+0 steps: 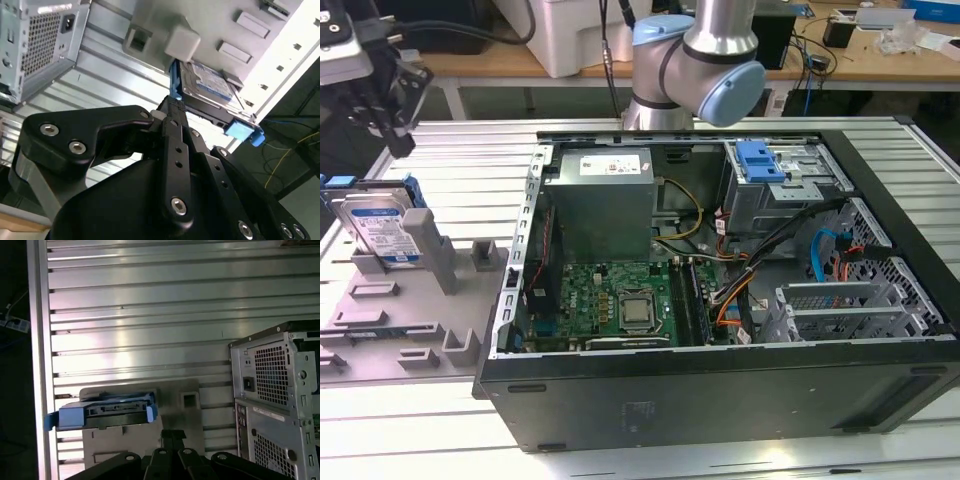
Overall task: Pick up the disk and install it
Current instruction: 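Reach for the disk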
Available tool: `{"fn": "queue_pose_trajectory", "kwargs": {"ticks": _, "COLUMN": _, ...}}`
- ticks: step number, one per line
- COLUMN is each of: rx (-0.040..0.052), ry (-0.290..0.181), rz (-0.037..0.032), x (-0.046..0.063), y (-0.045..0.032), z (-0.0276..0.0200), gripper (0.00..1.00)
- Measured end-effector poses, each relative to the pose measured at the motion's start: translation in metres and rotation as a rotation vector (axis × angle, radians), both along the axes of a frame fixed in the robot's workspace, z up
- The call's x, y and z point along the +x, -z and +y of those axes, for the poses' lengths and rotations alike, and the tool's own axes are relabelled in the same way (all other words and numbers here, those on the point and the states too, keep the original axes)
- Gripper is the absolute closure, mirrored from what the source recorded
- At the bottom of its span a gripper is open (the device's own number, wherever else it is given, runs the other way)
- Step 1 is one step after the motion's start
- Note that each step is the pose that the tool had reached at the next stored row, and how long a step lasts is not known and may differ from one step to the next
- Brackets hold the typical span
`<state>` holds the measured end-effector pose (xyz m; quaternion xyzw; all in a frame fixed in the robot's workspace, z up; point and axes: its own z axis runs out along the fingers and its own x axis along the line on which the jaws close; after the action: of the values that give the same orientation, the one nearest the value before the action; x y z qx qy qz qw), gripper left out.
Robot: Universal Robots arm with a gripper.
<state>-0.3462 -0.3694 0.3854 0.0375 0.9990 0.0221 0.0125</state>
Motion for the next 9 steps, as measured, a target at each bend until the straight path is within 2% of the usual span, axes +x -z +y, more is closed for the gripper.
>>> {"fn": "queue_pose_trajectory", "kwargs": {"ticks": 1, "rx": -0.0001, "ry": 0.0, "rz": 0.0, "x": -0.005, "y": 0.0, "z": 0.0032, "gripper": 0.89}}
{"fn": "queue_pose_trajectory", "kwargs": {"ticks": 3, "rx": -0.0001, "ry": 0.0, "rz": -0.0001, "x": -0.012, "y": 0.0001, "z": 0.0067, "gripper": 0.89}}
{"fn": "queue_pose_trajectory", "kwargs": {"ticks": 4, "rx": 0.0, "ry": 0.0, "rz": 0.0, "x": -0.02, "y": 0.0001, "z": 0.011, "gripper": 0.89}}
{"fn": "queue_pose_trajectory", "kwargs": {"ticks": 9, "rx": -0.0001, "ry": 0.0, "rz": 0.0, "x": -0.04, "y": 0.0001, "z": 0.0155, "gripper": 0.89}}
